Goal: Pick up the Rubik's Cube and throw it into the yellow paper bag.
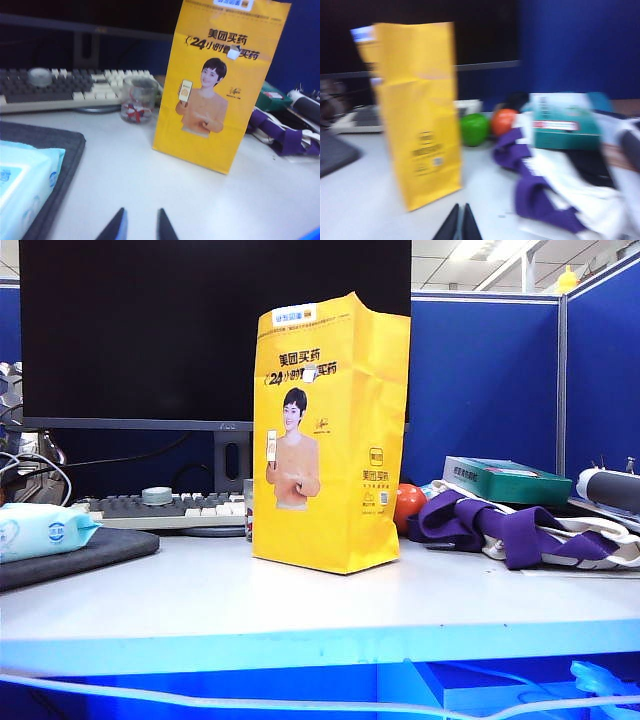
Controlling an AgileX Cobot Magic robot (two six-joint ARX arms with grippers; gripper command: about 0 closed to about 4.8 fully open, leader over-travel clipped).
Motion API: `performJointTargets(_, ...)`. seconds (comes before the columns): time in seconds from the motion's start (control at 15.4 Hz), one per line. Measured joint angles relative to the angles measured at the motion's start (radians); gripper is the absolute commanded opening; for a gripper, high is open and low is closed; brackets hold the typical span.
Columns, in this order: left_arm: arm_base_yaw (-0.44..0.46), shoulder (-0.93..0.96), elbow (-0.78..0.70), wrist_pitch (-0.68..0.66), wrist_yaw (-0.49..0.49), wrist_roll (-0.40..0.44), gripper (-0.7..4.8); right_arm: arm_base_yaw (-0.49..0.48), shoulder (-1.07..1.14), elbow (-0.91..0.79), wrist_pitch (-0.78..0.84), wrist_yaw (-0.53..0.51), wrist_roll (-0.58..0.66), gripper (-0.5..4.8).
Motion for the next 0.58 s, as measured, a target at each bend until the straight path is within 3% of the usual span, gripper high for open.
performJointTargets(0.26,0.024,0.007,-0.021,-0.09,-0.001,-0.003,0.89,-0.095,-0.049,0.0,-0.054,0.011,0.002,-0.05)
performJointTargets(0.58,0.024,0.007,-0.021,-0.123,-0.003,-0.003,0.89,-0.098,-0.049,0.0,-0.086,0.014,0.002,-0.05)
